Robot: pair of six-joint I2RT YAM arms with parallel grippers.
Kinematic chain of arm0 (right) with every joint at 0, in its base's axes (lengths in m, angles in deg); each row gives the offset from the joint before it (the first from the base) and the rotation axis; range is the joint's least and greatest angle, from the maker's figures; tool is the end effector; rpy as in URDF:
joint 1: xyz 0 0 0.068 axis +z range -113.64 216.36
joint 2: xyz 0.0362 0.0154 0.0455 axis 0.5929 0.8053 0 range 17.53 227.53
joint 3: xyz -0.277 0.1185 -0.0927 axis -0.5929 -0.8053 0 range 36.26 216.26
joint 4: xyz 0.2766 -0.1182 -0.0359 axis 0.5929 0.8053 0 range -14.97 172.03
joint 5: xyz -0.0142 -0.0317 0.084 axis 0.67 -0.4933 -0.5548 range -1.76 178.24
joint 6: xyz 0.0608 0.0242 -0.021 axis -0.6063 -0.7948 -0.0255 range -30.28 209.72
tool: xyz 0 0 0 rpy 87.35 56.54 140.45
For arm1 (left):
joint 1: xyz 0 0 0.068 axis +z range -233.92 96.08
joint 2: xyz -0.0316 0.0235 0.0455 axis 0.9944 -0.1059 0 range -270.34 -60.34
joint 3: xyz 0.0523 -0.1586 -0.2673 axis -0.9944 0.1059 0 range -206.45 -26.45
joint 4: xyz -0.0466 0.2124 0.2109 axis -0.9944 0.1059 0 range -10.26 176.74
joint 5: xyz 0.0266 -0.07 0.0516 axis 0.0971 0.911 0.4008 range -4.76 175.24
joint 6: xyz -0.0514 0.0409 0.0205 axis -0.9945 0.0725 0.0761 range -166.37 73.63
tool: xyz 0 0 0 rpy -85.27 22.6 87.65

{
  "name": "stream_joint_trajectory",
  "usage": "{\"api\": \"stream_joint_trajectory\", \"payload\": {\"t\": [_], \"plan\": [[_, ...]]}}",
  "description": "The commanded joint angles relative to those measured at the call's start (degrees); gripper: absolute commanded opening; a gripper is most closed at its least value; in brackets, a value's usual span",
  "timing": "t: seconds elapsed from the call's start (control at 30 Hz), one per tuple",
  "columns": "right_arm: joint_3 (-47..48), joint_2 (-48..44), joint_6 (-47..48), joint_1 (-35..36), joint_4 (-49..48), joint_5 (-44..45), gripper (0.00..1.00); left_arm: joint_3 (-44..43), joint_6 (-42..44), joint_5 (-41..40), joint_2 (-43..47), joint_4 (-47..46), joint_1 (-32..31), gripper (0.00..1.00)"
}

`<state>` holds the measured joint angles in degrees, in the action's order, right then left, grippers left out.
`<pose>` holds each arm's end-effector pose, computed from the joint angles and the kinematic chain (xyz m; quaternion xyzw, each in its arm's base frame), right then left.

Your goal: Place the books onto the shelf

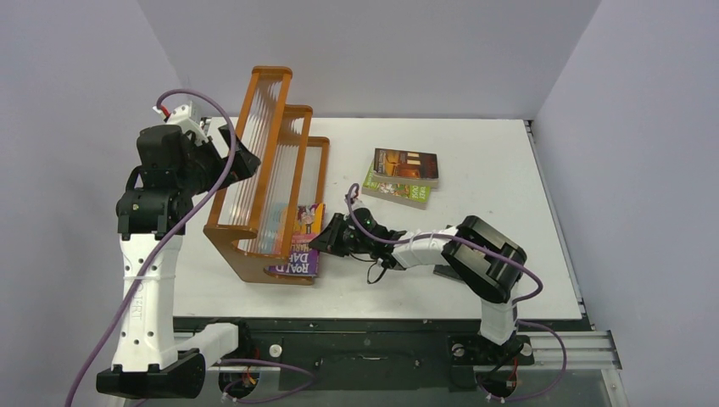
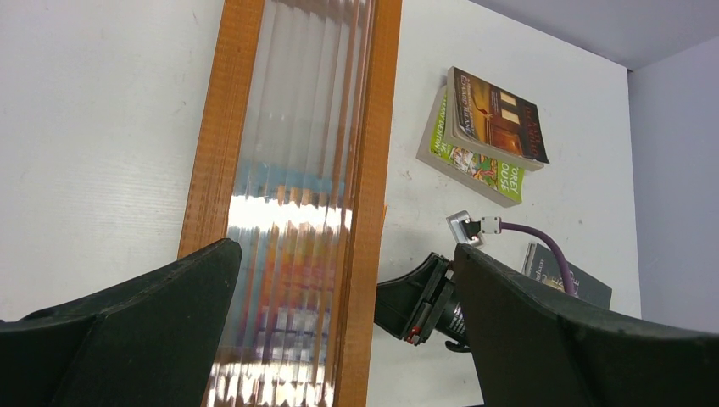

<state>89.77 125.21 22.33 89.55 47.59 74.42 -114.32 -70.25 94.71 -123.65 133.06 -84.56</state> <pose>0.2564 0.3645 0.1501 0.0419 0.8465 0.5030 0.1691 0.2325 -0.0117 0.5009 -0.1316 0.8485 -0.1773 0.4809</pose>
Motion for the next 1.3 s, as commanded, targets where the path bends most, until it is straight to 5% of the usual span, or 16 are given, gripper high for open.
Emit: {"api": "stream_joint_trajectory", "payload": {"t": [0.0,0.4,0.47,0.6,0.73,0.9,1.1,1.27], "plan": [[3.41,1.51,0.27,1.29,-3.81,-1.55,0.00,-0.19,-0.63,0.79,0.99,-2.78,0.38,0.96],[4.20,3.69,-0.05,1.55,-3.26,-0.63,0.00,-0.19,-1.08,1.33,1.28,-2.87,0.32,0.96],[3.93,2.75,0.66,1.56,-2.05,-0.11,0.13,-0.26,-0.98,1.38,1.27,-2.76,0.37,0.96],[4.43,-0.12,4.48,1.90,4.34,2.55,0.53,-0.41,-0.99,1.38,1.26,-2.76,0.38,0.96],[7.58,-1.67,9.18,2.99,14.62,5.09,0.69,-0.54,-1.04,1.38,1.14,-2.79,0.38,0.96],[8.54,-2.64,11.17,3.32,19.93,7.36,0.70,-0.10,-1.33,2.03,1.00,-3.41,0.38,0.96],[8.39,-3.22,11.28,3.28,21.21,9.82,0.44,0.45,-1.26,2.37,1.08,-3.74,0.36,0.96],[7.15,-4.30,11.26,3.32,19.41,10.62,0.40,0.91,-0.96,2.31,1.25,-3.77,0.37,0.96]]}}
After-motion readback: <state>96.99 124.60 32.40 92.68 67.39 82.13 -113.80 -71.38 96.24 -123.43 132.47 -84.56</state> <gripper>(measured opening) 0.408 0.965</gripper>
